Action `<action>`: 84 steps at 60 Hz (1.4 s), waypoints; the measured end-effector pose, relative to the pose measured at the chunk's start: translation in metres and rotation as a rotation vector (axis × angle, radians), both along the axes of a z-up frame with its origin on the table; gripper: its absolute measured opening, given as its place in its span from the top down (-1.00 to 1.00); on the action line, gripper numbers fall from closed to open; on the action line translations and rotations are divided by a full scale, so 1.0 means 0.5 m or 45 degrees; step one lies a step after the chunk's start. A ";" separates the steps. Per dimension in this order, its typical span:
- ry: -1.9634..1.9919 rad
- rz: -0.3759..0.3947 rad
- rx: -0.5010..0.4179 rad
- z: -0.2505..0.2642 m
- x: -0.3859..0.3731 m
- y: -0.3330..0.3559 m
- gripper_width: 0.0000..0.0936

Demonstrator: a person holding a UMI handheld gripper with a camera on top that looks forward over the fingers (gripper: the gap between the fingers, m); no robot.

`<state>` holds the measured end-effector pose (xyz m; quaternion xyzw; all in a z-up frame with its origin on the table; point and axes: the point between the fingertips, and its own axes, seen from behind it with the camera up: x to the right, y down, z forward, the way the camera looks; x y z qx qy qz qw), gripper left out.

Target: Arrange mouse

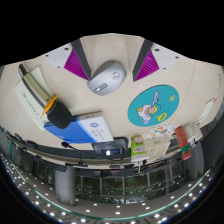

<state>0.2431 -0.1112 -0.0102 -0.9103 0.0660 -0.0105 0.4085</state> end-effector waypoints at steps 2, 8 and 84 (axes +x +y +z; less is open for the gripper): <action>0.011 0.000 0.003 0.000 -0.001 0.012 -0.83; 0.025 0.012 0.003 -0.001 -0.005 0.043 -0.81; 0.008 0.210 0.141 0.064 -0.293 0.351 0.20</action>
